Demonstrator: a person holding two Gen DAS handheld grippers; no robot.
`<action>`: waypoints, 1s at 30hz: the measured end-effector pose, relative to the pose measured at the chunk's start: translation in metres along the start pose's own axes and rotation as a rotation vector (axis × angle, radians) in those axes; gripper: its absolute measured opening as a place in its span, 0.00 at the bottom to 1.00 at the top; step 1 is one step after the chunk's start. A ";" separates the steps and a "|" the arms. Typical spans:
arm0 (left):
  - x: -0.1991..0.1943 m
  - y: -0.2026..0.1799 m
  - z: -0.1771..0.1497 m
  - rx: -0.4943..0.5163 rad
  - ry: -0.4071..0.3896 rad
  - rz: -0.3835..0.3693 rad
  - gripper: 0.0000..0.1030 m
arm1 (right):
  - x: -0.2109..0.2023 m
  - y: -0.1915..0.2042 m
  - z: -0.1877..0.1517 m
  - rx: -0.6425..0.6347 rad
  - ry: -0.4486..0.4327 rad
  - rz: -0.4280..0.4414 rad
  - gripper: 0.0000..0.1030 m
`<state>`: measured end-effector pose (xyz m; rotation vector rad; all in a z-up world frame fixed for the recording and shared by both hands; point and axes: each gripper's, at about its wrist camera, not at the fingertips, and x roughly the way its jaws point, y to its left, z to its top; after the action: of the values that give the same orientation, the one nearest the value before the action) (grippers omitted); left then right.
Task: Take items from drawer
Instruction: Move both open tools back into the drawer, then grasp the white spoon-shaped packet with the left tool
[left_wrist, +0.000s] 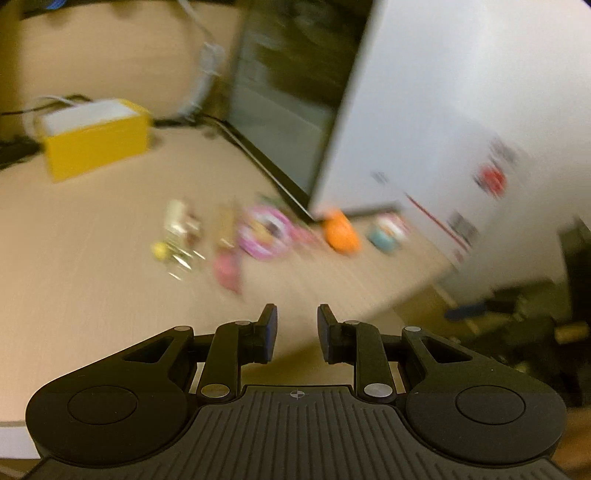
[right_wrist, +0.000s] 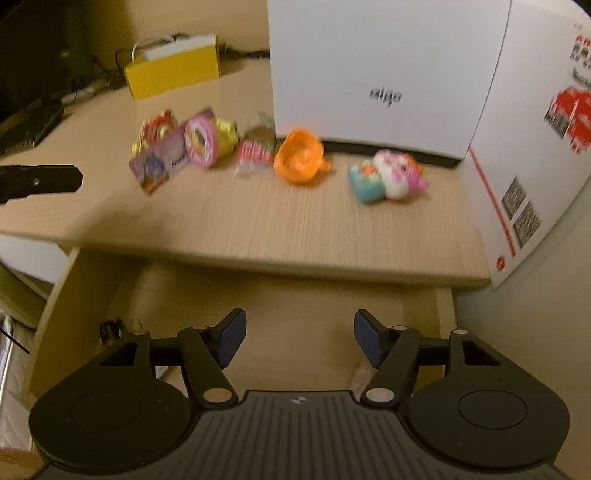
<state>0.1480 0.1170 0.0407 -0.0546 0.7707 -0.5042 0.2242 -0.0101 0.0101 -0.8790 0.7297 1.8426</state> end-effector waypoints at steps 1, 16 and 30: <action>0.004 -0.005 -0.004 0.014 0.026 -0.016 0.25 | 0.003 0.002 -0.003 -0.007 0.014 0.001 0.64; 0.080 -0.017 -0.062 0.048 0.420 -0.021 0.25 | 0.055 0.007 -0.043 -0.057 0.188 -0.023 0.65; 0.091 -0.016 -0.066 0.074 0.503 0.045 0.25 | 0.070 -0.001 -0.059 -0.046 0.238 0.005 0.66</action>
<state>0.1515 0.0703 -0.0633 0.1643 1.2410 -0.5096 0.2186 -0.0217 -0.0810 -1.1404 0.8388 1.7827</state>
